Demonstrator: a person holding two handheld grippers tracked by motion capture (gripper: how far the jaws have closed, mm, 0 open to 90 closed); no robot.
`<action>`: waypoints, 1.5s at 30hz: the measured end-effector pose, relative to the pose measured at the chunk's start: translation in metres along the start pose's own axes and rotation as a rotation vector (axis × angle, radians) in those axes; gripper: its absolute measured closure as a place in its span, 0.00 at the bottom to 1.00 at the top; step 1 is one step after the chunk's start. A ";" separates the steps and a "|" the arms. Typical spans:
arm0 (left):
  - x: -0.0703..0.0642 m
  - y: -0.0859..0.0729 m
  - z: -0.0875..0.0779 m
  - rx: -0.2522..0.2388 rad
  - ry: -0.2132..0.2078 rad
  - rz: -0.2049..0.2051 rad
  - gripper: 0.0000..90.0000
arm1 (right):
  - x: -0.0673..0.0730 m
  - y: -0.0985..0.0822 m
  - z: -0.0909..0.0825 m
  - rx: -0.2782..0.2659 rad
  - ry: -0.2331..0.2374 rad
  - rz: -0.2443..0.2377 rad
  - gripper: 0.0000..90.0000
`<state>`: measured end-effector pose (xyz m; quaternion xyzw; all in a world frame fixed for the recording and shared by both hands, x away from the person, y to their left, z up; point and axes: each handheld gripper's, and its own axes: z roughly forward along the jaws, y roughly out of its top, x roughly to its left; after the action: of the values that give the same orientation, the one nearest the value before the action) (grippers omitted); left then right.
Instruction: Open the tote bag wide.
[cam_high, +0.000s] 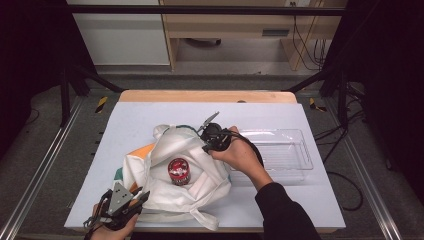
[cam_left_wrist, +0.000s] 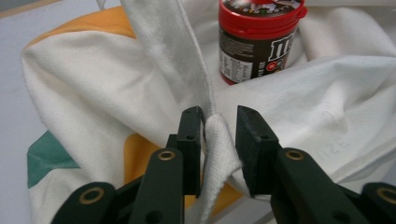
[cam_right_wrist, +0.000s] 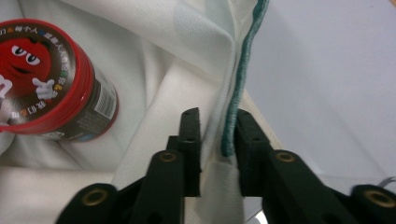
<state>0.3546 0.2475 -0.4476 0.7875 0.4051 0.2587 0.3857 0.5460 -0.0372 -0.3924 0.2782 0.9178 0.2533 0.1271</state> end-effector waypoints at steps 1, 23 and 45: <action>0.001 0.000 0.000 0.003 -0.005 -0.001 0.84 | 0.000 -0.001 0.001 0.003 0.003 -0.004 0.91; 0.000 -0.005 -0.014 -0.002 -0.008 0.047 0.88 | -0.021 -0.003 -0.002 -0.037 -0.096 0.062 0.72; 0.014 0.054 -0.014 -0.110 0.034 0.068 0.48 | 0.041 -0.055 -0.106 -0.215 -0.090 0.185 0.57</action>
<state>0.3760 0.2442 -0.3942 0.7738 0.3698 0.3069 0.4127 0.4489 -0.0943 -0.3368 0.3573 0.8491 0.3481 0.1735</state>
